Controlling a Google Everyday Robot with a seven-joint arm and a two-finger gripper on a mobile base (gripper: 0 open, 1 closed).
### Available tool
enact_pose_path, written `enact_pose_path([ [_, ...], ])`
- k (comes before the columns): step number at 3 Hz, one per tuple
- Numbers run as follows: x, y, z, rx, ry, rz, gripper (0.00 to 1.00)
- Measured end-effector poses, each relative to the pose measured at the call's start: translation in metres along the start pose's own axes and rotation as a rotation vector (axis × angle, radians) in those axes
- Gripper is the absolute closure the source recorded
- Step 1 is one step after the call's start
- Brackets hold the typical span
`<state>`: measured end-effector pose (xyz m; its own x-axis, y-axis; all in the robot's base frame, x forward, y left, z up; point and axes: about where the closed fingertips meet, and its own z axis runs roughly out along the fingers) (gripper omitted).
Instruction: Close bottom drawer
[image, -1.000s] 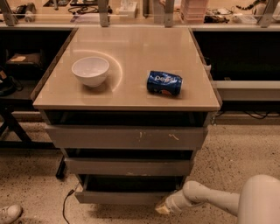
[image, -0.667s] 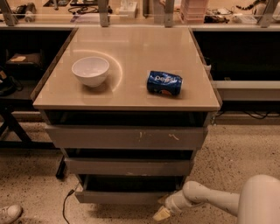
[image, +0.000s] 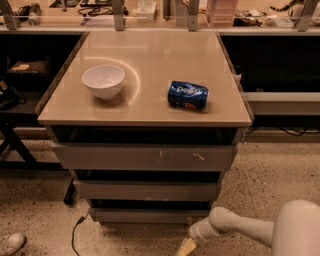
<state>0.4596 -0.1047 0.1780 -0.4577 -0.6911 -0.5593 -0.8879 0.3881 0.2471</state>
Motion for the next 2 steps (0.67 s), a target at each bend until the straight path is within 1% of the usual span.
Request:
enact_pose_path([
  [1,0.008,0.002,-0.025,0.052,-0.005,0.032,0.00],
  [2,0.071,-0.003,-0.134,0.289,0.002,0.206,0.00],
])
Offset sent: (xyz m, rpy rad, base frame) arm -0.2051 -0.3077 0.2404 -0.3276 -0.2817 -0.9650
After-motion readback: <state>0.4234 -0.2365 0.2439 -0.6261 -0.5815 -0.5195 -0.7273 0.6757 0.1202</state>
